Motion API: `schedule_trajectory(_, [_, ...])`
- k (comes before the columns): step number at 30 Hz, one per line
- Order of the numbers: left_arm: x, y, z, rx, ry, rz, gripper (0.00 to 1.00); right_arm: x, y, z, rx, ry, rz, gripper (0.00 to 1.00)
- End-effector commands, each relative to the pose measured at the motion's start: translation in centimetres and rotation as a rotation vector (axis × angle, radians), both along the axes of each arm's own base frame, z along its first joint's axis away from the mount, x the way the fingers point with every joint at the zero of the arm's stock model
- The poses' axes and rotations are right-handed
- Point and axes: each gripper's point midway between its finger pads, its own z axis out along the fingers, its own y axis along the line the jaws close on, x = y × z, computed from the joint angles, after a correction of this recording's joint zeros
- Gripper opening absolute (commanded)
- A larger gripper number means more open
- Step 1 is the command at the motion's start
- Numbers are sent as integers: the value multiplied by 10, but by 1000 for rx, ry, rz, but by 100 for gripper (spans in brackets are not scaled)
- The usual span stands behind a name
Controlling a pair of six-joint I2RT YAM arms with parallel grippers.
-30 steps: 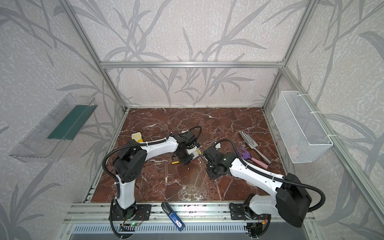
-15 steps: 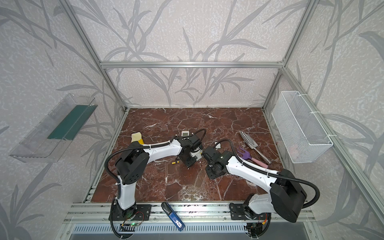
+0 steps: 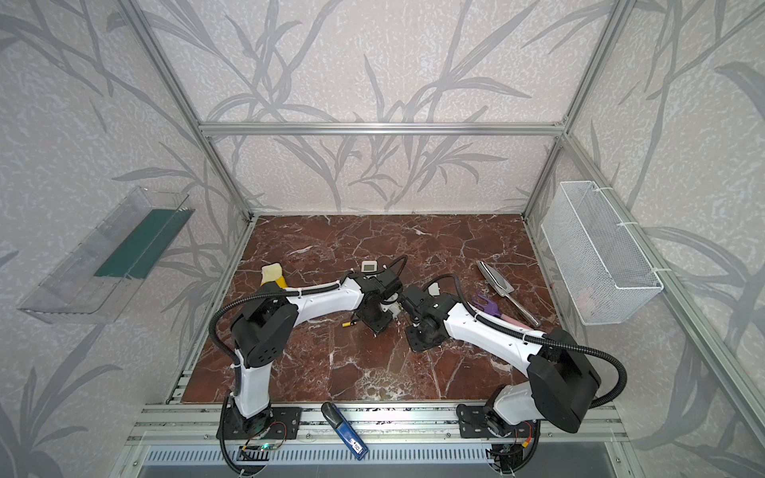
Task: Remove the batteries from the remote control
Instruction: 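Insert the screwdriver tip under the yellow battery with the right gripper and pry upward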
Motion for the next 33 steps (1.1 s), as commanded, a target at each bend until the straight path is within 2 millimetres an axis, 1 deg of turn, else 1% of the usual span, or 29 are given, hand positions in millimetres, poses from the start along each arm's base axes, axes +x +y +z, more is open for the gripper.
schedule_trajectory(1, [-7,12,-21,73,23,14,40,0,3,6,17,19,-16,0])
schedule_trajectory(9, [-6,14,-19,75,-38,-25,40,4,3,3,-7,43,-25,0])
schedule_trajectory(15, [-7,17,-24,90,-67,-25,40,7,1,-3,-52,81,-34,0])
schedule_trajectory(24, [-14,15,-28,90,-38,-7,40,19,5,-17,-68,62,-89,0])
schedule_trajectory(33, [-17,15,-29,94,-36,-14,40,21,8,-28,-40,44,-110,0])
